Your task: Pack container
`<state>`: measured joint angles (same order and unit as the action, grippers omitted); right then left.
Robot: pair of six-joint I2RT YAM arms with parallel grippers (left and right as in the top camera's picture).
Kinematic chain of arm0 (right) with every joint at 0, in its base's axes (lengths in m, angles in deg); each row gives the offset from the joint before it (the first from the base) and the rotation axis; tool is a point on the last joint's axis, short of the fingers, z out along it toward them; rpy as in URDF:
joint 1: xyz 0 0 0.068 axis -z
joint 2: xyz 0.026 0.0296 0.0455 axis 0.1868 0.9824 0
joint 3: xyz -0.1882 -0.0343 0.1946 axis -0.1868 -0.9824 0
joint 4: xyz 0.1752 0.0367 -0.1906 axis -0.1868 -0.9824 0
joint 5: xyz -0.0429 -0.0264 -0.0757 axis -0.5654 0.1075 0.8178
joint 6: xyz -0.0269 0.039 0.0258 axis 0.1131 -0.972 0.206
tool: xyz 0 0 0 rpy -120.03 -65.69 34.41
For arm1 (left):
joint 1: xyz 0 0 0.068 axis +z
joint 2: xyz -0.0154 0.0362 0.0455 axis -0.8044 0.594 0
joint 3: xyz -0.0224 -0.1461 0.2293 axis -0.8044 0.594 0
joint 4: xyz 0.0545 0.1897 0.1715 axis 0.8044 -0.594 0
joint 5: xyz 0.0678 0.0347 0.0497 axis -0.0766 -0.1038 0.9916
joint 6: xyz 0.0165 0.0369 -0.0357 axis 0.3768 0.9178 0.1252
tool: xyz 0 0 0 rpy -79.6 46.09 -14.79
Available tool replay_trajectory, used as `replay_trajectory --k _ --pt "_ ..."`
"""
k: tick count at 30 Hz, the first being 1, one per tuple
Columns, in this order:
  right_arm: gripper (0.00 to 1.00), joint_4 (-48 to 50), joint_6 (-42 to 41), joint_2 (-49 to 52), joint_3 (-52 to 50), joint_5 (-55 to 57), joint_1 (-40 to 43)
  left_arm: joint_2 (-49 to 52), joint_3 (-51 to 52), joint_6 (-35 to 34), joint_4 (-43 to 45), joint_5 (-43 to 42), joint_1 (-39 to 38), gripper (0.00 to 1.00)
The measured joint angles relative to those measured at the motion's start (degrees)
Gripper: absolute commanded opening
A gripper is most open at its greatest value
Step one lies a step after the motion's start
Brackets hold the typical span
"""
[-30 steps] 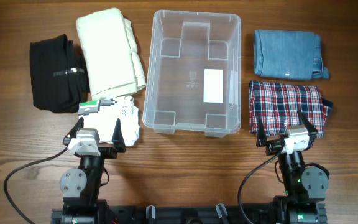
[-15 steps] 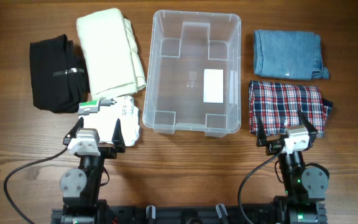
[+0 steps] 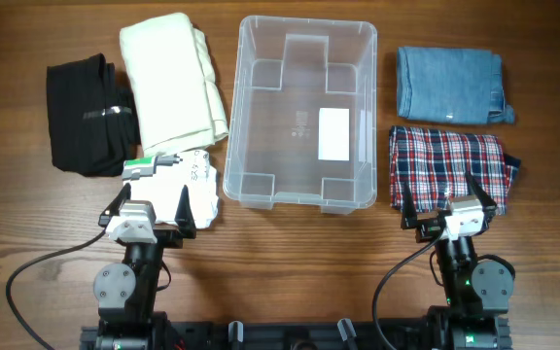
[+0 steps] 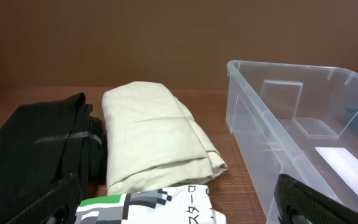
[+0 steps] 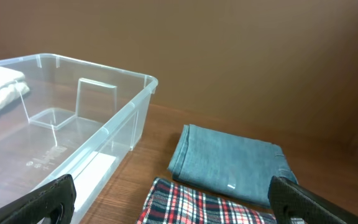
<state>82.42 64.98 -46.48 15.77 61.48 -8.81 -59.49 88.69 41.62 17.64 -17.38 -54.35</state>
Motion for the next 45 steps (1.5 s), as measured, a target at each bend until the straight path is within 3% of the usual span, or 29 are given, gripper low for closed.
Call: replay_trajectory --k 6,9,13,18,25,34,40,45 --pt "1.00 0.0 -1.8 0.0 0.0 -1.1 0.0 0.0 0.0 0.0 0.0 0.0 0.0 1.00" --pt "1.00 0.0 -8.1 0.0 0.0 -1.7 0.0 0.0 0.0 0.0 0.0 0.0 0.0 1.00" --pt "1.00 0.0 -22.9 0.0 0.0 -2.3 0.0 0.0 0.0 0.0 0.0 0.0 0.0 1.00" --pt "1.00 -0.5 -32.0 0.0 0.4 -2.3 0.0 0.0 0.0 0.0 0.0 0.0 0.0 1.00" --pt "1.00 -16.6 -37.1 2.3 16.4 6.7 0.0 0.0 0.0 0.0 0.0 0.0 0.0 1.00" --pt "1.00 -38.7 -34.4 21.7 47.3 9.0 0.0 0.0 0.0 0.0 0.0 0.0 0.0 1.00" --pt "1.00 -56.2 -26.2 44.5 66.2 5.2 0.5 0.0 0.0 0.0 0.0 0.0 0.0 1.00" --pt "1.00 -66.3 -21.6 61.8 75.2 5.9 5.4 0.0 0.0 0.0 0.0 0.0 0.0 1.00"
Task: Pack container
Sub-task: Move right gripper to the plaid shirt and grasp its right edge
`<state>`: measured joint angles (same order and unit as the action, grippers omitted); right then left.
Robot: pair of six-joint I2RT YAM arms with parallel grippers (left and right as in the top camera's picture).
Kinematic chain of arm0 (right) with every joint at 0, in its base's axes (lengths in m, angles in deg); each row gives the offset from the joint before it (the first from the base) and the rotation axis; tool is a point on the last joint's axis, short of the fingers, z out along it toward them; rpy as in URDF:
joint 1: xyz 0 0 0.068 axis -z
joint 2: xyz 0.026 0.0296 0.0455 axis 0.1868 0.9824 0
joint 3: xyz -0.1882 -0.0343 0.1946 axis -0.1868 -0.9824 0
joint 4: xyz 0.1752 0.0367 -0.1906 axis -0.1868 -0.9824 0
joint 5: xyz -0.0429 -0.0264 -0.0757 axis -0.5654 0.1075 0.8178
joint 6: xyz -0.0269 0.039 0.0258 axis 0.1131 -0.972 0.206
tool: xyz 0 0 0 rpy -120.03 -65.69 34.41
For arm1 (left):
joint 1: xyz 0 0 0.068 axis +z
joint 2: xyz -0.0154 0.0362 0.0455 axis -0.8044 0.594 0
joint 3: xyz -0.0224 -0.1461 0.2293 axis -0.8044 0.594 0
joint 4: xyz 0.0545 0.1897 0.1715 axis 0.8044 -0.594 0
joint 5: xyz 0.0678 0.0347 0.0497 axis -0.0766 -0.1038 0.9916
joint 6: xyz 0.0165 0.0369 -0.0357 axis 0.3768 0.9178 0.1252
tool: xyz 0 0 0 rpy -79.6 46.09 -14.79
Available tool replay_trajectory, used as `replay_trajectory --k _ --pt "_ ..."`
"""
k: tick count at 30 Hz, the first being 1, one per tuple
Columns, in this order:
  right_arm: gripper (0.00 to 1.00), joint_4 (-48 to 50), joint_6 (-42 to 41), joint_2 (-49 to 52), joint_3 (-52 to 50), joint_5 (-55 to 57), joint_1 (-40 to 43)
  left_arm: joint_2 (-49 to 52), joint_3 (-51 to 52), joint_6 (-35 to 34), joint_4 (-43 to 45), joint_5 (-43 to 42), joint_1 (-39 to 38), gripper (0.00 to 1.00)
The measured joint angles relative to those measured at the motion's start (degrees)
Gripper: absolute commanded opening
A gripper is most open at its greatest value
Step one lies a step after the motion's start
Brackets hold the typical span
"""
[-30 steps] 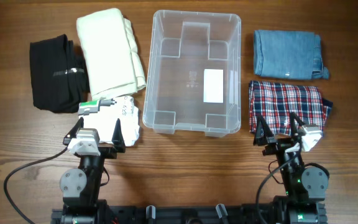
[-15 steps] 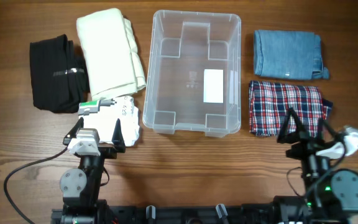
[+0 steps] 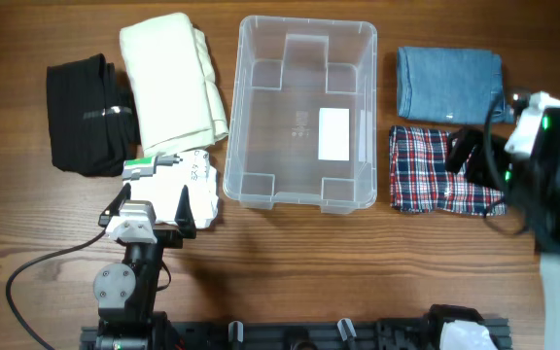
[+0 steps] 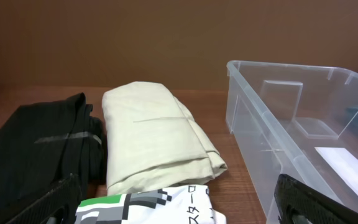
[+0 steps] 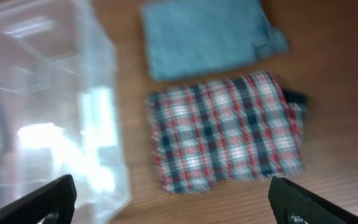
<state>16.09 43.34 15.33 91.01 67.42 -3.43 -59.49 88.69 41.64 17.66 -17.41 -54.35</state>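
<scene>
The clear plastic container [image 3: 304, 112] stands empty at the middle of the table. On its right lie a folded blue denim piece [image 3: 450, 83] and a folded plaid shirt [image 3: 445, 170]. My right gripper [image 3: 474, 156] hangs open high over the plaid shirt [image 5: 225, 130] and looks down on it, blurred, holding nothing. On the container's left lie a cream cloth [image 3: 168, 78], a black garment [image 3: 86, 112] and a white printed shirt [image 3: 178, 185]. My left gripper [image 3: 154, 209] rests open at the printed shirt's [image 4: 148, 208] near edge, empty.
The container wall [image 4: 253, 137] rises close on the right of the left gripper. The right arm's body [image 3: 552, 194] covers the table's right edge in the overhead view. Bare wood runs along the front of the table between the two arm bases.
My right arm has left its rest pose at the front right and now hangs raised over the plaid shirt, its camera looking down. The left arm and all the clothes are unchanged.
</scene>
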Motion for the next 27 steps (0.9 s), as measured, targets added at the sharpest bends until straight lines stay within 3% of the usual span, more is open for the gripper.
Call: replay_trajectory --k 5,12,27 --pt "1.00 -3.5 3.1 10.2 1.1 1.3 9.1 0.0 0.0 0.0 0.0 0.0 0.0 1.00" --pt "1.00 -0.8 0.7 18.4 1.4 1.9 23.8 0.0 0.0 0.0 0.0 0.0 0.0 1.00" --pt "1.00 5.0 11.7 32.3 1.5 -3.7 25.2 0.0 0.0 0.0 0.0 0.0 0.0 1.00"
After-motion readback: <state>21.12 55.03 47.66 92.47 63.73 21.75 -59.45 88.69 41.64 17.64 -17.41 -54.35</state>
